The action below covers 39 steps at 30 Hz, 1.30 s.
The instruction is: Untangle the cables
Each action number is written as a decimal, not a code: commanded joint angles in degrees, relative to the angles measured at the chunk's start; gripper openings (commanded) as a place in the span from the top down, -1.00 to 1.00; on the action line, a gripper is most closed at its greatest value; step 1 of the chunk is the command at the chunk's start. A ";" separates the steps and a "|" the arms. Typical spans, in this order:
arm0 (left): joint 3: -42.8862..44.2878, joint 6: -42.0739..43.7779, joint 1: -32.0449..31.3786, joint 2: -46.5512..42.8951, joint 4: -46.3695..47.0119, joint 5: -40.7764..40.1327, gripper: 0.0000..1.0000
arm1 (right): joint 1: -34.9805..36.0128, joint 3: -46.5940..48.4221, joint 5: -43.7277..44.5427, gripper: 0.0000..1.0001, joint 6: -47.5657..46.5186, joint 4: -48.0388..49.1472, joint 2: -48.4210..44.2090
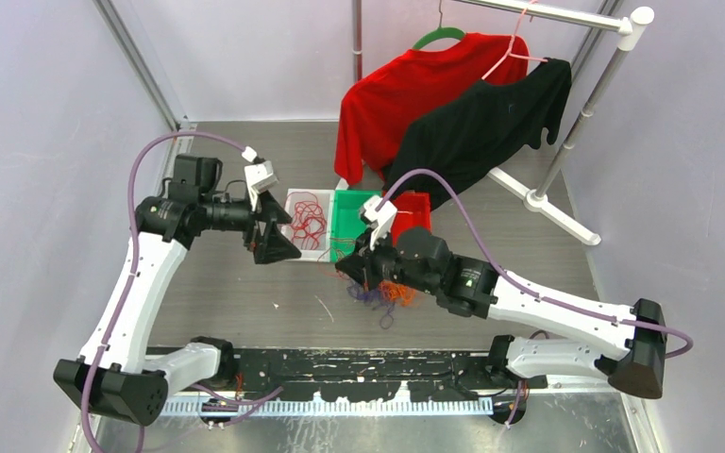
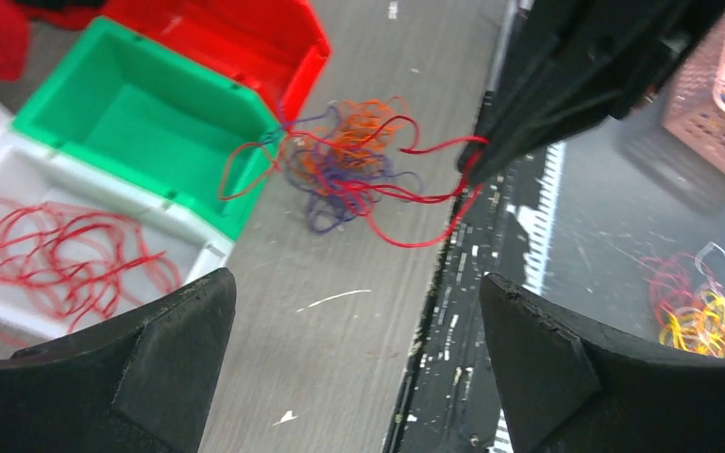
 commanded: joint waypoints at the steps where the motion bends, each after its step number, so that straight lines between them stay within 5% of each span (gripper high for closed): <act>1: -0.67 2.06 -3.12 0.56 -2.68 8.52 -0.99 | -1.66 5.67 -4.27 0.98 1.83 4.54 0.49; 18: 1.34 7.45 -13.29 4.79 -4.48 4.17 -0.72 | -8.07 5.50 -13.95 0.98 19.81 22.12 6.17; 26: 0.25 -5.91 -13.51 4.83 7.20 0.53 -0.02 | -8.69 3.44 -17.90 0.98 26.64 28.46 7.05; 33: 0.59 -9.23 -13.52 4.18 8.38 -0.25 0.53 | -8.72 0.76 -16.81 0.94 27.88 30.25 4.23; 36: 1.96 -10.83 -13.56 3.96 8.37 -3.97 0.93 | -8.87 0.33 -16.22 0.61 27.63 29.34 2.60; 39: 5.77 -11.18 -13.43 4.03 7.83 -11.29 1.00 | -9.16 -0.95 -14.21 0.27 25.99 27.77 -0.33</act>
